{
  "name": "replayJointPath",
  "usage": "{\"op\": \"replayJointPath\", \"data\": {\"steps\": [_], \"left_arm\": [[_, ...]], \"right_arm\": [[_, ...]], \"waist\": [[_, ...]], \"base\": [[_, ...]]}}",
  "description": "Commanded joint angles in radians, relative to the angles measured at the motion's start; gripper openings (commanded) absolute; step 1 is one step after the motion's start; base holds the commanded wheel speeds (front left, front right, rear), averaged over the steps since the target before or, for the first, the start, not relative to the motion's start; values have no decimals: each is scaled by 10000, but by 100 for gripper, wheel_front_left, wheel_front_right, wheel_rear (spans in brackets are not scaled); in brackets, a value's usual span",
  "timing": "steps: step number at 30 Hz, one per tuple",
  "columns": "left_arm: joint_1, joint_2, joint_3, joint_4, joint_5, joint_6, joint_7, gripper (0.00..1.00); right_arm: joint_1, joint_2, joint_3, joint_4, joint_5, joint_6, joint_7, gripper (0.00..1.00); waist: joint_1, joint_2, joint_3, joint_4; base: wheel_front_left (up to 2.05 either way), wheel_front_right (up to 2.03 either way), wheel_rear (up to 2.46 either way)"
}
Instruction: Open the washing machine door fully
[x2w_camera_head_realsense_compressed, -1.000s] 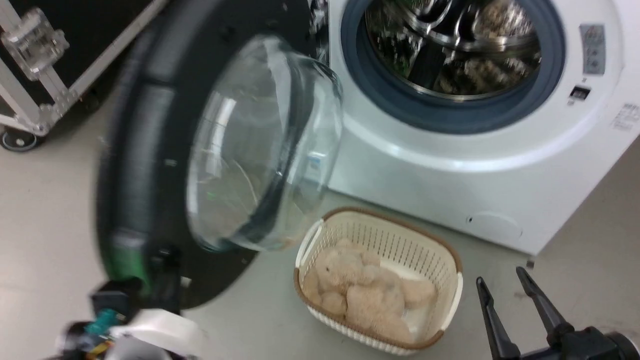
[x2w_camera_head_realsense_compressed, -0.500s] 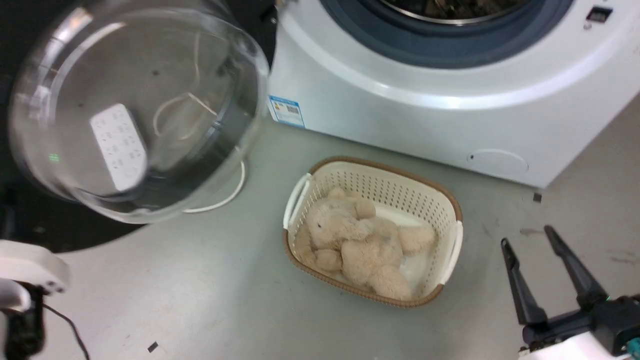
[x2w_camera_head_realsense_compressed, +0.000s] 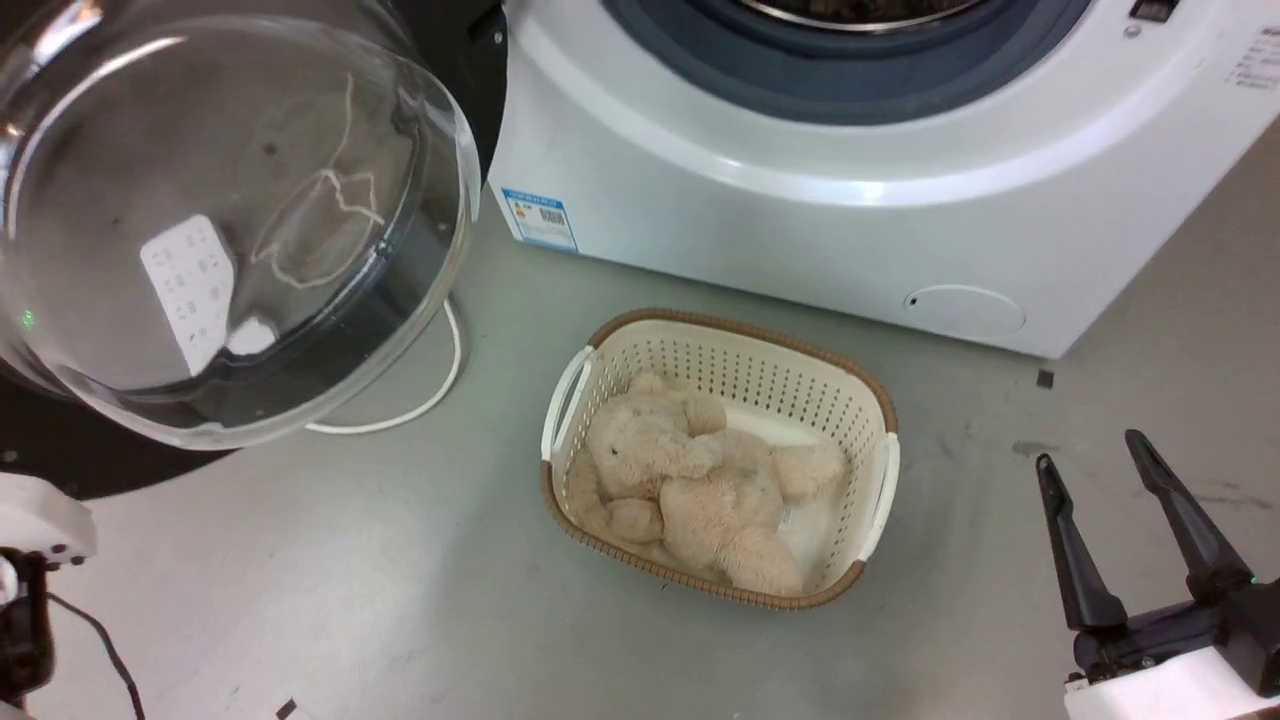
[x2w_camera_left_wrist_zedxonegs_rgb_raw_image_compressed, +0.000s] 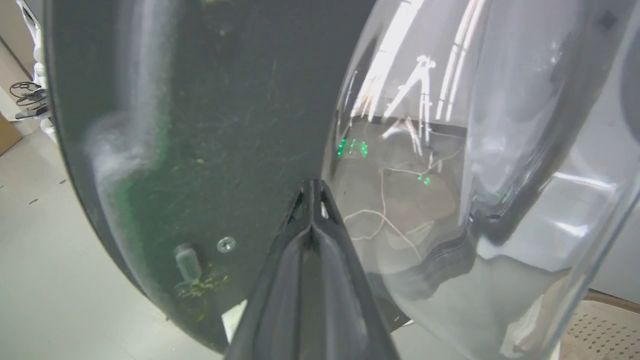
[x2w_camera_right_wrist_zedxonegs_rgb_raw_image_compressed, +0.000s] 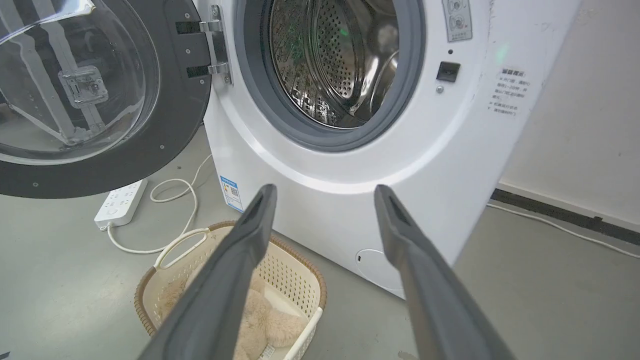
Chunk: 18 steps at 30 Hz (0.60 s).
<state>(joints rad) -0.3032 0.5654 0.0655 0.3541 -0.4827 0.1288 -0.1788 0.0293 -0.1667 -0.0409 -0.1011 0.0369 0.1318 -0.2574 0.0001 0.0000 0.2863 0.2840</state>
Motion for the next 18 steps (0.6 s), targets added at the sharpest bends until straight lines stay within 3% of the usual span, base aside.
{"op": "replayJointPath", "data": {"steps": [1,8,18], "left_arm": [[-151,-23,-57,-14,79,-27,-124,0],[341,-619,-776,-966,747,8,-666,0],[2077,-2137,-1776,-3263,949,369,-763,0]], "right_arm": [[-161,30,-50,19,85,-11,-44,100],[-136,501,-439,191,-18,-11,-44,100],[396,937,-775,256,-296,-11,-44,100]], "waist": [[-1,0,-161,-20],[-1,0,-1344,-416],[-1,0,-2695,-1520]], "base": [[0,0,0],[0,0,0],[0,0,0]]}}
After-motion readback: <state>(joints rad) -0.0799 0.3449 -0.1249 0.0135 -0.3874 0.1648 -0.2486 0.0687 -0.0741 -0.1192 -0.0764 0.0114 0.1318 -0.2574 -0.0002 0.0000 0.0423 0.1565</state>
